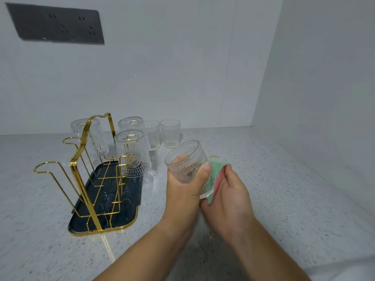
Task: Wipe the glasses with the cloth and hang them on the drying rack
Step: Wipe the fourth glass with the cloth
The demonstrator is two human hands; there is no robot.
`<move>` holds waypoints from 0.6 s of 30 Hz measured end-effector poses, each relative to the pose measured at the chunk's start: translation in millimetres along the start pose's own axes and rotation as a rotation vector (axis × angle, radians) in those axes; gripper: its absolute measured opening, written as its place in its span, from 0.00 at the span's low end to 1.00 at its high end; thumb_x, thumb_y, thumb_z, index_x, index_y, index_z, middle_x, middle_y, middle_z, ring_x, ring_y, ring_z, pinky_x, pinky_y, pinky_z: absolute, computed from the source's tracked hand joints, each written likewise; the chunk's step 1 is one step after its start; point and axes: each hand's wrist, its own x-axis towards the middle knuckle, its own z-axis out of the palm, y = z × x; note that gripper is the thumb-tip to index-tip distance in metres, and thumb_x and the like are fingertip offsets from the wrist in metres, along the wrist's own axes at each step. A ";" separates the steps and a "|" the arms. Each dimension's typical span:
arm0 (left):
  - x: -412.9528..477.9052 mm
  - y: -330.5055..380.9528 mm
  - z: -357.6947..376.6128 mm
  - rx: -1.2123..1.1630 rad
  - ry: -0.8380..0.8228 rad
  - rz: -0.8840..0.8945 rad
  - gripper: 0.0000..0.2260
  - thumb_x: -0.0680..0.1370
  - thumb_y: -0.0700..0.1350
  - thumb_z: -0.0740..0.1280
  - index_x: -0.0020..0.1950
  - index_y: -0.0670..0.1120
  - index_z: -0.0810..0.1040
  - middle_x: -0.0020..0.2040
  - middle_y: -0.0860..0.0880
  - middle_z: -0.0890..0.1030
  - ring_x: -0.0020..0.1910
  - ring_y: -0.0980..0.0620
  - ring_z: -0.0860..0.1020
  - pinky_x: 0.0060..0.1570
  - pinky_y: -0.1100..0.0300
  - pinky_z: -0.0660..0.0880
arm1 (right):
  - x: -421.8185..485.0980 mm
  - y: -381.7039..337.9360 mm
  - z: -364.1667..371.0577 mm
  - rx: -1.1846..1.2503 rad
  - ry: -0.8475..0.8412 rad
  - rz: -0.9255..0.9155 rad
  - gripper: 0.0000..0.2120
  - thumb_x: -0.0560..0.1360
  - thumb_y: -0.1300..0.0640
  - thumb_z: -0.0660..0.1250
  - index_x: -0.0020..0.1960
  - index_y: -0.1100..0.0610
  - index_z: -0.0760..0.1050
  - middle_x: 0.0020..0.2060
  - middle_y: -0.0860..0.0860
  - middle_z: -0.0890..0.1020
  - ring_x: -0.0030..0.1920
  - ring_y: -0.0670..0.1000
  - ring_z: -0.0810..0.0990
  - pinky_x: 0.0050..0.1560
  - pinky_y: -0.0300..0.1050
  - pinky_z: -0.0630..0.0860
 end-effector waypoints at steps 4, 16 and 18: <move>5.3 11.4 -1.4 0.156 0.073 0.053 0.23 0.73 0.37 0.80 0.63 0.49 0.75 0.55 0.47 0.86 0.55 0.54 0.86 0.52 0.63 0.82 | -8.9 5.7 2.3 -0.075 0.050 0.065 0.24 0.87 0.48 0.51 0.68 0.63 0.77 0.61 0.60 0.84 0.65 0.59 0.81 0.73 0.57 0.70; 8.4 25.0 -16.6 0.317 0.049 0.026 0.26 0.72 0.48 0.83 0.65 0.50 0.75 0.58 0.51 0.86 0.56 0.57 0.85 0.52 0.67 0.79 | -25.7 -34.2 -16.6 -0.797 0.252 -0.174 0.13 0.86 0.57 0.60 0.53 0.62 0.81 0.47 0.62 0.88 0.43 0.55 0.88 0.46 0.51 0.84; 6.6 23.9 -22.6 0.326 0.038 -0.070 0.33 0.66 0.57 0.84 0.65 0.52 0.73 0.60 0.52 0.85 0.59 0.55 0.84 0.61 0.56 0.79 | -24.1 -42.4 -20.9 -1.046 0.244 -0.277 0.13 0.86 0.53 0.59 0.53 0.58 0.80 0.46 0.59 0.87 0.40 0.50 0.89 0.39 0.42 0.83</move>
